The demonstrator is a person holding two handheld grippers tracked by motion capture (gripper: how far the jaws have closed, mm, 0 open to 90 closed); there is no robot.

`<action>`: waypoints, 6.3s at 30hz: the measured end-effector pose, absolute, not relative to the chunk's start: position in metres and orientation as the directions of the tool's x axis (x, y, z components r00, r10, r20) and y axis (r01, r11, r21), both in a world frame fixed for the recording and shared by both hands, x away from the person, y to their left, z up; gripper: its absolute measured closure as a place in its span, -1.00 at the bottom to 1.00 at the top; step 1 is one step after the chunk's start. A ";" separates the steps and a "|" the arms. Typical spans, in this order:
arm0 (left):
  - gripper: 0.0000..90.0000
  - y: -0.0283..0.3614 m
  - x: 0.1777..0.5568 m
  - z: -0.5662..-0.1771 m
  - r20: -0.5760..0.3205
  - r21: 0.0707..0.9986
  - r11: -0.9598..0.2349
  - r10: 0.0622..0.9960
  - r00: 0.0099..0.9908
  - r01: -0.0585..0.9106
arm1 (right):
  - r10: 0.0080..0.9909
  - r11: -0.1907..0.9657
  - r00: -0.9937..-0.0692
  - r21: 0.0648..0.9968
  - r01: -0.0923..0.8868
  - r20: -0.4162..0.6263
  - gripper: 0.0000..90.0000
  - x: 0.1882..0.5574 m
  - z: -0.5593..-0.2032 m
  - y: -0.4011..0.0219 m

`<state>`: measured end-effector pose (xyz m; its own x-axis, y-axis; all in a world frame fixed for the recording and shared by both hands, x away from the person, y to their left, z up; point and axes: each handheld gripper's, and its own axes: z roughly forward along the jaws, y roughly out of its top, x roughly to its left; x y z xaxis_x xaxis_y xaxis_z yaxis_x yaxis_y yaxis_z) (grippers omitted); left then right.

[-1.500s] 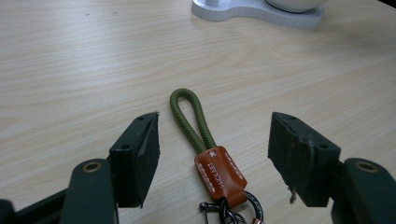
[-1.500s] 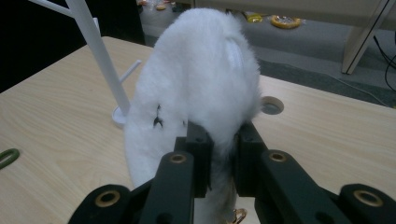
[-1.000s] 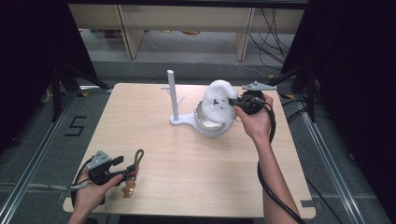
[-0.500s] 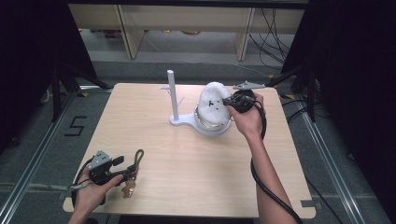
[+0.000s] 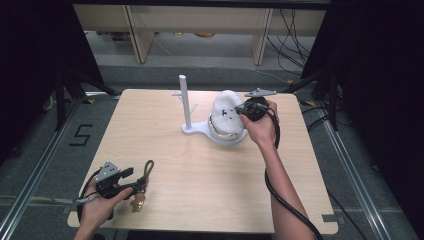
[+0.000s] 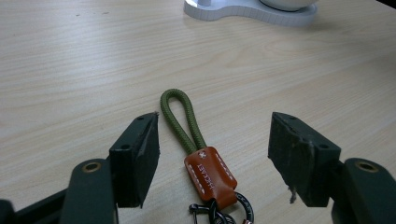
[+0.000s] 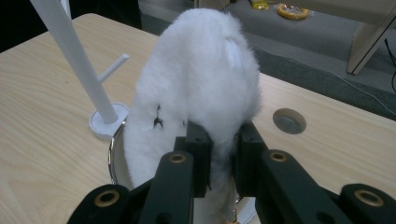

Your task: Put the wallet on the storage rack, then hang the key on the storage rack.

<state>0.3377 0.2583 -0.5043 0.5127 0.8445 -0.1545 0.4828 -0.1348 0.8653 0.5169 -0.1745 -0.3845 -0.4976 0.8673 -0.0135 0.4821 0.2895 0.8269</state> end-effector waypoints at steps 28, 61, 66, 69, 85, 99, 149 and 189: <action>-0.25 0.257 0.336 -0.505 -0.169 0.860 -0.127 0.843 0.510 0.494 | 0.866 0.357 -0.493 0.791 0.496 -0.082 0.78 0.525 -0.397 -0.164; -0.26 0.255 0.336 -0.505 -0.163 0.866 -0.128 0.842 0.515 0.484 | 0.904 0.247 -0.427 0.830 0.500 -0.012 -0.22 0.515 -0.397 -0.177; -0.25 0.255 0.336 -0.504 -0.146 0.868 -0.140 0.844 0.515 0.476 | 0.901 0.214 -0.432 0.832 0.511 0.033 -0.25 0.507 -0.400 -0.183; -0.25 0.255 0.335 -0.503 -0.146 0.870 -0.137 0.845 0.514 0.474 | 0.904 0.197 -0.423 0.829 0.524 0.053 -0.21 0.500 -0.402 -0.188; -0.25 0.250 0.335 -0.500 -0.136 0.874 -0.141 0.848 0.512 0.466 | 0.902 0.166 -0.418 0.809 0.563 0.106 -0.07 0.433 -0.429 -0.221; -0.26 0.246 0.332 -0.499 -0.149 0.874 -0.132 0.842 0.518 0.467 | 0.908 0.130 -0.393 0.794 0.593 0.145 0.04 0.391 -0.467 -0.229; 0.10 0.205 0.391 -0.486 0.001 0.269 -0.377 0.920 0.391 0.886 | 0.880 0.131 -0.410 0.707 0.695 0.239 0.29 0.382 -0.463 -0.240; 0.51 0.251 0.356 -0.503 -0.204 0.602 -0.323 0.822 0.531 0.731 | 0.880 0.125 -0.403 0.696 0.707 0.251 0.23 0.382 -0.466 -0.244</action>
<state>0.3562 0.2508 -0.5032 0.5312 0.8223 -0.2041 0.7307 -0.3227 0.6016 0.3818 -0.2437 -0.4661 -0.4033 0.8799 0.2512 0.7070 0.1254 0.6960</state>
